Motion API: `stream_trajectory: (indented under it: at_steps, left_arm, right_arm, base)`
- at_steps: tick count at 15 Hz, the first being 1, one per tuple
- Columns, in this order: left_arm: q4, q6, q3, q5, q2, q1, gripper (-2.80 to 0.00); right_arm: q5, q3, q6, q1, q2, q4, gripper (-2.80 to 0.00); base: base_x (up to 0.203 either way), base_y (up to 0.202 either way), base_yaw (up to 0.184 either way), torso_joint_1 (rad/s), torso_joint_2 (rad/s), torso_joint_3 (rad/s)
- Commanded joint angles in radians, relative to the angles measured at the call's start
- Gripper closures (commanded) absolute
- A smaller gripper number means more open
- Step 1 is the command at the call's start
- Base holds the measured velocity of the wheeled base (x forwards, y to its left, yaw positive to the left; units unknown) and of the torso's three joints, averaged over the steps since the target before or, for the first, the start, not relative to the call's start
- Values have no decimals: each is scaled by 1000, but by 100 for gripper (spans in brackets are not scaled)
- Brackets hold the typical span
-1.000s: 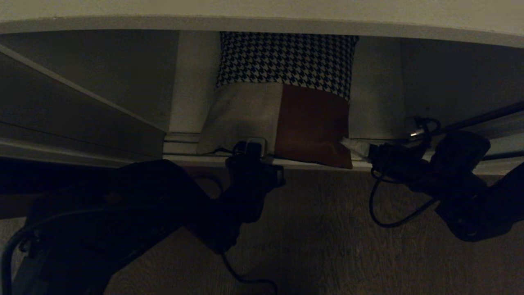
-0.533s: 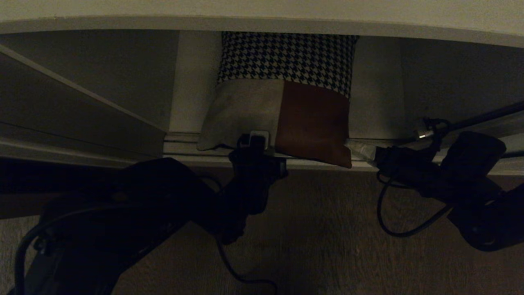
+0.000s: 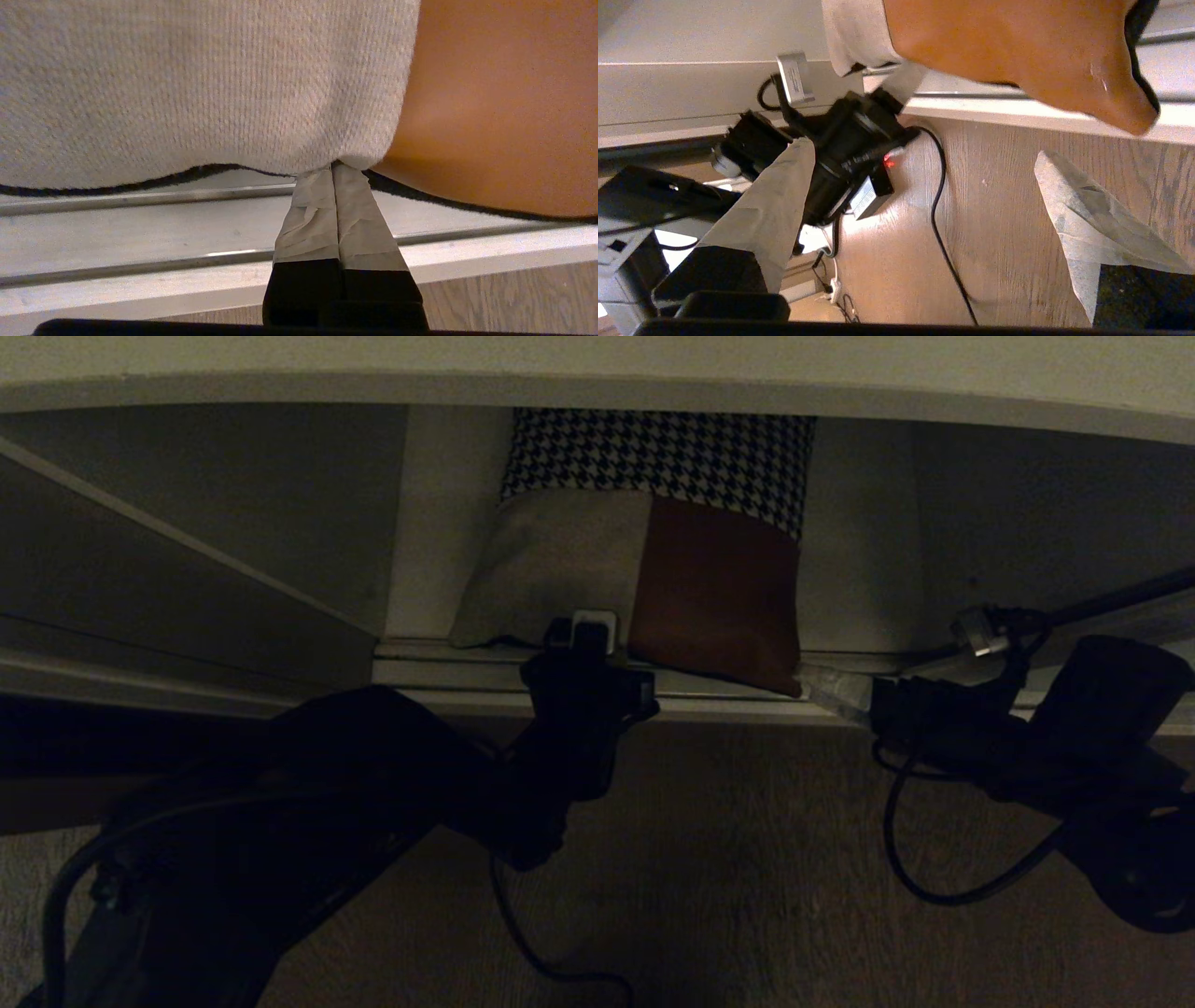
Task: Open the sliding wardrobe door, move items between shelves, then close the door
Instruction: Place the pillow on the lower shelf
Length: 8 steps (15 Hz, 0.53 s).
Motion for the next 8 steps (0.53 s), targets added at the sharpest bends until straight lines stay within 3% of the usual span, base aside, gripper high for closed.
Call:
stream_trajectory:
  at_steps: [1, 3, 4, 6, 8]
  left_arm:
    - [-7, 1, 23, 19, -39, -10, 0]
    - [-8, 2, 80, 43, -81, -69, 0]
    - [2, 3, 87, 45, -97, -100, 0]
    - [58, 5, 70, 51, -115, -128, 0]
    - [89, 5, 132, 56, -170, -150, 0]
  right_arm:
    - [4, 19, 2, 5, -11, -7, -280]
    - [4, 36, 0, 6, -6, -6, -280]
    - [4, 41, 0, 6, -9, -2, 0]
    - [4, 45, 1, 6, -22, 10, 0]
    - [4, 58, 1, 0, -36, 18, 0]
  base:
    - [0, 0, 0, 0, 0, 0]
    - [0, 0, 0, 0, 0, 0]
    - [0, 0, 0, 0, 0, 0]
    - [0, 0, 0, 0, 0, 0]
    - [0, 0, 0, 0, 0, 0]
